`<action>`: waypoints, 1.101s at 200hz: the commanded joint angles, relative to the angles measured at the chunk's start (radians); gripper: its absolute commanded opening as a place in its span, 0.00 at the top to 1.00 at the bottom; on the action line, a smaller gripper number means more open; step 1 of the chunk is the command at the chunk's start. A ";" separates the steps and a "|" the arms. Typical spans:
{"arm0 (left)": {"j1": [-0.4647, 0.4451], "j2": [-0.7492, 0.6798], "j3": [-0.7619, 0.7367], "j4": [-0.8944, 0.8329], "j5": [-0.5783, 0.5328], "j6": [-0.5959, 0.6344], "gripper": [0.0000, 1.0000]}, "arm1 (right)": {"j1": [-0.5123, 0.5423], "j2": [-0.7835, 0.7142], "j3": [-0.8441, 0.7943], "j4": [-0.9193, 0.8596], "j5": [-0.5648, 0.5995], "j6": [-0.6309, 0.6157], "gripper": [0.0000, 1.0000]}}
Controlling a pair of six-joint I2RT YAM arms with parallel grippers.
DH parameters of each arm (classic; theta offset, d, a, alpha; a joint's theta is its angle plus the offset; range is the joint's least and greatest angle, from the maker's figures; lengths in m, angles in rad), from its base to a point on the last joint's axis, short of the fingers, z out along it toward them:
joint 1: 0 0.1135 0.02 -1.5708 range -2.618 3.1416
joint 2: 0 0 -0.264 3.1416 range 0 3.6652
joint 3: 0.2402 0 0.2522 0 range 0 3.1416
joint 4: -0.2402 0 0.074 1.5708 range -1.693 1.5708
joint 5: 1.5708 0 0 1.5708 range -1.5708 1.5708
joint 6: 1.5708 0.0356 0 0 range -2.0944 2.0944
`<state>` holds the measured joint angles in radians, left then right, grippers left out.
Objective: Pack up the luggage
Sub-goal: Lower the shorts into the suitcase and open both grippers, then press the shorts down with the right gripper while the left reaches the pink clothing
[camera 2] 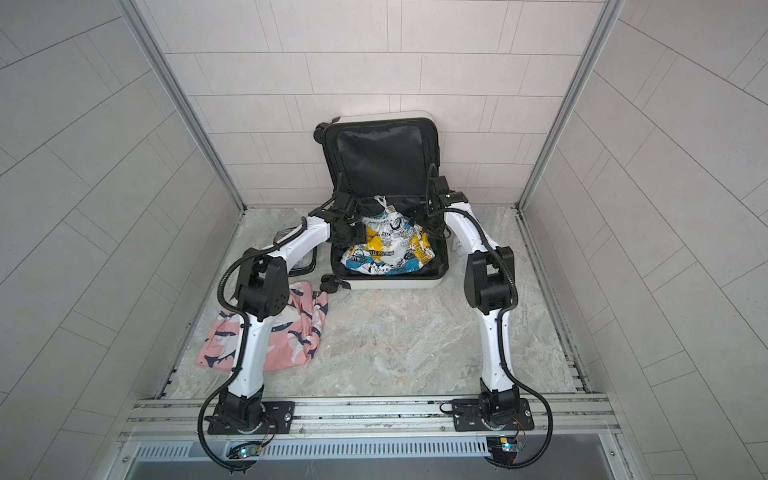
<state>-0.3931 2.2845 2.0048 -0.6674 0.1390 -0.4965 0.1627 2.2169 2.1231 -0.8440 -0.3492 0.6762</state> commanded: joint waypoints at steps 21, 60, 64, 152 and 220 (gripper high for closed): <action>0.023 -0.155 0.014 -0.040 -0.029 0.001 0.36 | 0.016 -0.124 -0.008 -0.036 0.101 -0.047 0.20; 0.025 -0.296 -0.022 -0.039 -0.095 0.009 0.34 | 0.017 -0.140 0.030 -0.118 0.190 -0.042 0.20; 0.025 -0.311 -0.026 -0.048 -0.100 0.010 0.34 | 0.018 -0.139 0.037 -0.133 0.195 -0.043 0.20; 0.020 -0.926 -0.659 -0.223 -0.278 -0.079 0.34 | 0.199 -0.387 -0.225 -0.051 0.093 -0.147 0.22; -0.168 -1.177 -1.121 -0.239 -0.217 -0.305 0.27 | 0.366 -0.588 -0.629 0.043 0.091 -0.091 0.17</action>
<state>-0.4973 1.1046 0.9550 -0.8982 -0.0879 -0.6865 0.5129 1.6768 1.5898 -0.8375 -0.2714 0.5484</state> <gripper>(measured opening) 0.712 0.833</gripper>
